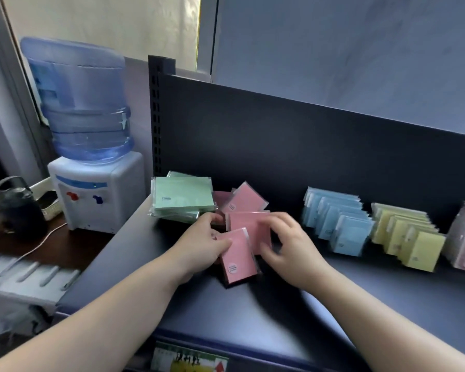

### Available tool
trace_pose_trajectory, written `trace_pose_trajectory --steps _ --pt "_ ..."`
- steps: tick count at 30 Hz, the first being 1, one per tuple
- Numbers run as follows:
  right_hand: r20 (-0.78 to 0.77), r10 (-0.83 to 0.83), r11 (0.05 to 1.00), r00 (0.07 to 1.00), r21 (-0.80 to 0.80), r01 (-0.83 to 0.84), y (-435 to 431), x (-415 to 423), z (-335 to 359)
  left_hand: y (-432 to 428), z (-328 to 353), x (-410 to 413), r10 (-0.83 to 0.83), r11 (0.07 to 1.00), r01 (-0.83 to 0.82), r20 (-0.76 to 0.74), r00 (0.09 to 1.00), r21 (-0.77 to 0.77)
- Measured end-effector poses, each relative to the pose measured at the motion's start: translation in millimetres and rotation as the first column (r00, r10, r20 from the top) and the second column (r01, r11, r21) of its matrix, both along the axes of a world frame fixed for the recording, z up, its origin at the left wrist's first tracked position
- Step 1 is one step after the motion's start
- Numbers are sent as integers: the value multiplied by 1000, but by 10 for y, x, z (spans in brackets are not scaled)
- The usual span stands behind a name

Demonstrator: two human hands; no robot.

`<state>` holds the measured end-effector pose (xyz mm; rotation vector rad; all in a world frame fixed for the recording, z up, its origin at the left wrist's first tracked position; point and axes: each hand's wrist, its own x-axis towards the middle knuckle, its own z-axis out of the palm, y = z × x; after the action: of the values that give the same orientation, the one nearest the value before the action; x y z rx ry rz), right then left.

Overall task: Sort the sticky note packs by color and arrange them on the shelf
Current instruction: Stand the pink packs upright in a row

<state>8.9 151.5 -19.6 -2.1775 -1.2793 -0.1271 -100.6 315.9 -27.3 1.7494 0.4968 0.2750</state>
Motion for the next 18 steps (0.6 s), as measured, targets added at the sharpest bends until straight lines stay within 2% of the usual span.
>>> trace_pose_trajectory --steps 2,4,7,10,14,16,18 --pt "-168 -151 989 974 -34 147 46 45 10 13 3 -8 -39 997 43 -57 998 59" --pt "-320 -228 973 920 -99 207 96 54 5 13 25 -25 -71 989 86 -121 990 124" --pt "-432 -260 965 863 -78 252 105 48 6 22 52 -60 -82 964 127 -192 978 233" --pt "-557 -263 947 788 5 320 41 115 1 30 62 -71 -51 948 105 -181 982 300" --pt "-797 -90 910 598 178 374 -67 197 69 23 69 -82 -27 961 69 -157 987 268" --pt "-851 59 878 521 293 379 -117 199 151 5 78 -97 -41 983 64 -136 990 170" --pt "-854 171 867 491 368 338 -161 192 207 -3 87 -106 -53 994 64 -128 990 85"
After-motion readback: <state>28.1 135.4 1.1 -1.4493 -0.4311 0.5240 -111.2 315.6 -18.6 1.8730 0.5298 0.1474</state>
